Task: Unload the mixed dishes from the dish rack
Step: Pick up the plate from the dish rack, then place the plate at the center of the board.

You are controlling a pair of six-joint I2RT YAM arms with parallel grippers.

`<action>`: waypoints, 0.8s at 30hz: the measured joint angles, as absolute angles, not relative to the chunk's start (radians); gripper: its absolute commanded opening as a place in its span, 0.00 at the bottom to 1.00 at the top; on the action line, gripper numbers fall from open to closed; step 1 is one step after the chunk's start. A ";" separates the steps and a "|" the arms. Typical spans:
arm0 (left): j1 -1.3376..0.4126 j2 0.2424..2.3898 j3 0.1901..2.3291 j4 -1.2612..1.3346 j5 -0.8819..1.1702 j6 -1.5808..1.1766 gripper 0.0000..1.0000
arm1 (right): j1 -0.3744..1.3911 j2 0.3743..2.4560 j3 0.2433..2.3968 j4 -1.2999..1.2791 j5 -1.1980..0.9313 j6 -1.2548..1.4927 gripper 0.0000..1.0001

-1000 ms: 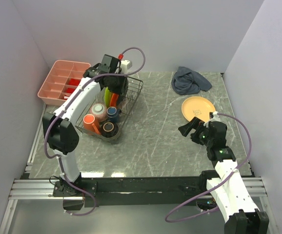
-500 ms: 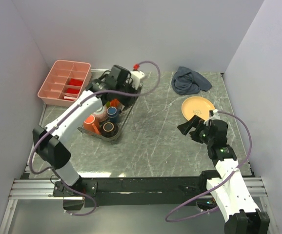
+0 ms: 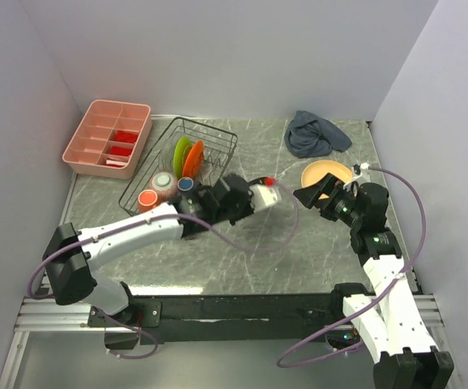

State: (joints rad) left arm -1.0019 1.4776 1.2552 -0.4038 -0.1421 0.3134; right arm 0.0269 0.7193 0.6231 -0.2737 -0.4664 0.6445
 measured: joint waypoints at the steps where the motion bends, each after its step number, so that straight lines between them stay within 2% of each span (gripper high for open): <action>1: -1.032 1.476 1.226 -0.370 -0.174 0.337 0.01 | 0.027 0.723 0.637 -0.274 -0.472 0.648 1.00; 12: -1.237 1.500 1.081 -0.086 -0.444 0.556 0.02 | 0.029 0.801 0.708 -0.311 -0.514 0.682 0.99; 24: -1.316 1.628 1.081 0.047 -0.509 0.660 0.02 | 0.097 0.907 0.708 -0.352 -0.510 0.718 0.90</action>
State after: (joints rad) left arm -1.3159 1.6283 1.0809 0.0475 -0.5087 0.6598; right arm 0.0971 0.9070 0.7082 -0.3519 -0.5098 0.7177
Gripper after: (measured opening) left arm 0.161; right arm 0.925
